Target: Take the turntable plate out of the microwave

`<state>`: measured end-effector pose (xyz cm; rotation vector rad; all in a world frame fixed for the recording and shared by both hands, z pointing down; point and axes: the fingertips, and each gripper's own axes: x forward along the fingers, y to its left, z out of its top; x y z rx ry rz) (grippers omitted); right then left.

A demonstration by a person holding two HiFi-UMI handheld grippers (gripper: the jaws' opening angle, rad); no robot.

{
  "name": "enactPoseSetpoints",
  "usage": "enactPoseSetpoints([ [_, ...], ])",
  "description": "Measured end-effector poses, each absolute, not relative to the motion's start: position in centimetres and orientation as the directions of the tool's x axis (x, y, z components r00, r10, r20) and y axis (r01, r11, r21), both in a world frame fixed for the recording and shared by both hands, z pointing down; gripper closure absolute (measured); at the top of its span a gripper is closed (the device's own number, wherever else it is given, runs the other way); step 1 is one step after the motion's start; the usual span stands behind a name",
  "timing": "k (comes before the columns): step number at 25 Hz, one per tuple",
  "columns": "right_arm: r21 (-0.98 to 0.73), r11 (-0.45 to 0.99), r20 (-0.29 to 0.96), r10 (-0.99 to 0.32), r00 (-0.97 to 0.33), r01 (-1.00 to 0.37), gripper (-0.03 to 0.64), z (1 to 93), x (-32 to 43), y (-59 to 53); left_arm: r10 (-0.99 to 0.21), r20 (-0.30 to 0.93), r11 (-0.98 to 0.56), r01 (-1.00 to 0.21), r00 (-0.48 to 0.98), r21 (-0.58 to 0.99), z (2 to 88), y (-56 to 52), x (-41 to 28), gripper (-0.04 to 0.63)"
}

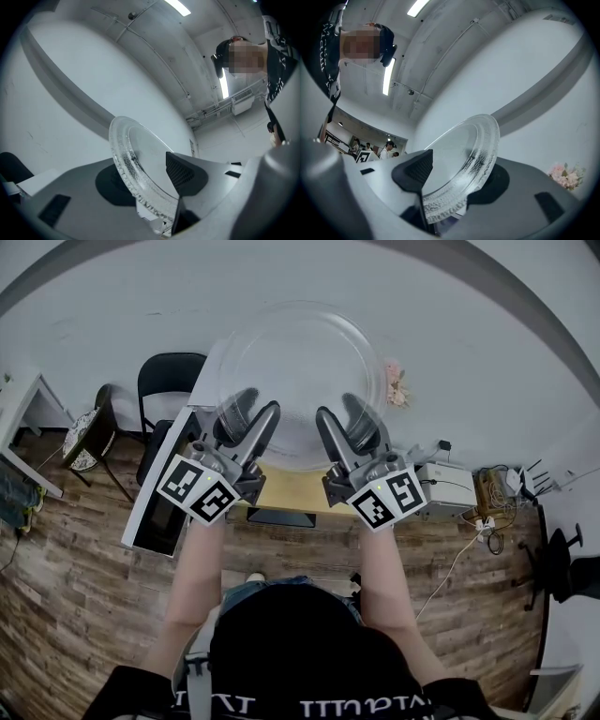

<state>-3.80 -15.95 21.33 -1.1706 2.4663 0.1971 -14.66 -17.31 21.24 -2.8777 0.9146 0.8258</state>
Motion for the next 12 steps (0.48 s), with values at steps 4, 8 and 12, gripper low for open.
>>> enactPoseSetpoints([
  [4, -0.049, 0.637, -0.415, -0.714, -0.564, -0.77, 0.387, 21.39, -3.66, -16.21, -0.534, -0.483, -0.83, -0.539, 0.694, 0.143, 21.24, -17.59, -14.52, 0.416],
  [8, -0.052, 0.637, -0.413, -0.715, -0.564, -0.769, 0.387, 21.46, -3.65, -16.28, -0.537, -0.478, -0.829, -0.54, 0.695, 0.146, 21.27, -17.64, -14.49, 0.416],
  [12, -0.052, 0.636, -0.412, -0.716, -0.563, -0.77, 0.387, 21.54, -3.56, -16.25, -0.539, -0.475, -0.828, -0.54, 0.695, 0.15, 21.4, -17.64, -14.39, 0.414],
])
